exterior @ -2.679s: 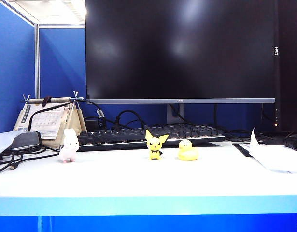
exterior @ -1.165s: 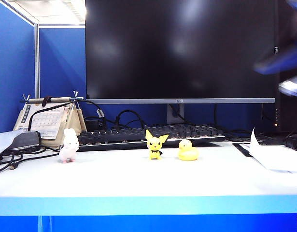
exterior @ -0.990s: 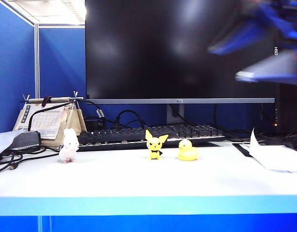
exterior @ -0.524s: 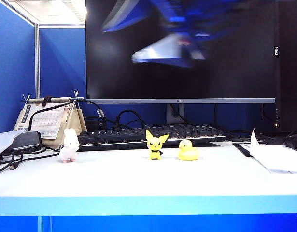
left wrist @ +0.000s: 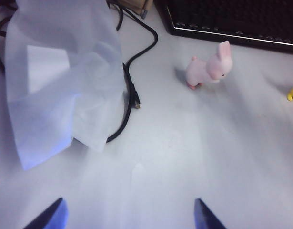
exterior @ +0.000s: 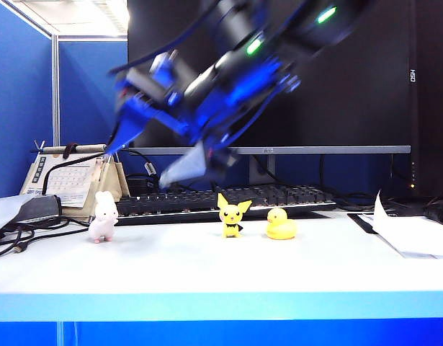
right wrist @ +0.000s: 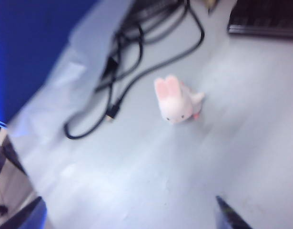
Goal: Pick up the doll with a different color than the other dolls and place it near you.
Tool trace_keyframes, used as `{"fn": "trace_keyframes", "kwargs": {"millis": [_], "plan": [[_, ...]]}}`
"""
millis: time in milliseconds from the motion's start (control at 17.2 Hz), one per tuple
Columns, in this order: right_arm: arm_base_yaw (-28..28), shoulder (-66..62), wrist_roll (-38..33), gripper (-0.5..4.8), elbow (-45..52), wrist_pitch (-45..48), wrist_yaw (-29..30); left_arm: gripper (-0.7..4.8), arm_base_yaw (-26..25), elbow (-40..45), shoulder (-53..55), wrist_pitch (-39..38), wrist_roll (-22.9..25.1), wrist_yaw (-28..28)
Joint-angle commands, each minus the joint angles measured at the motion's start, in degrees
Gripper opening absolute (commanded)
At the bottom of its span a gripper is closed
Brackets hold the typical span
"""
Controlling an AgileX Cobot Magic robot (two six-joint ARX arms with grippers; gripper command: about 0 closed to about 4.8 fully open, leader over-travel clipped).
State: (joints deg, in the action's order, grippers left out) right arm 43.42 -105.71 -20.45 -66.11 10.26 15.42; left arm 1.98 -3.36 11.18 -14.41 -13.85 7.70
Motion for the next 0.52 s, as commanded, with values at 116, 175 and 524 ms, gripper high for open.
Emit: {"fn": "trace_keyframes", "kwargs": {"millis": [116,175,524], "plan": [[1.07,-4.55,1.09,4.36,-5.75,1.31,1.97,3.5,-0.04,-0.15,0.09,0.28,-0.07,0.02],[1.09,-6.25,1.09,4.37,-8.39,1.53,2.12,3.5,-0.04,-0.15,0.09,0.31,-0.07,0.02],[0.85,-15.54,1.11,4.77,-21.75,-4.42,1.01,3.5,-0.04,-0.15,0.09,0.28,-0.07,0.02]]}}
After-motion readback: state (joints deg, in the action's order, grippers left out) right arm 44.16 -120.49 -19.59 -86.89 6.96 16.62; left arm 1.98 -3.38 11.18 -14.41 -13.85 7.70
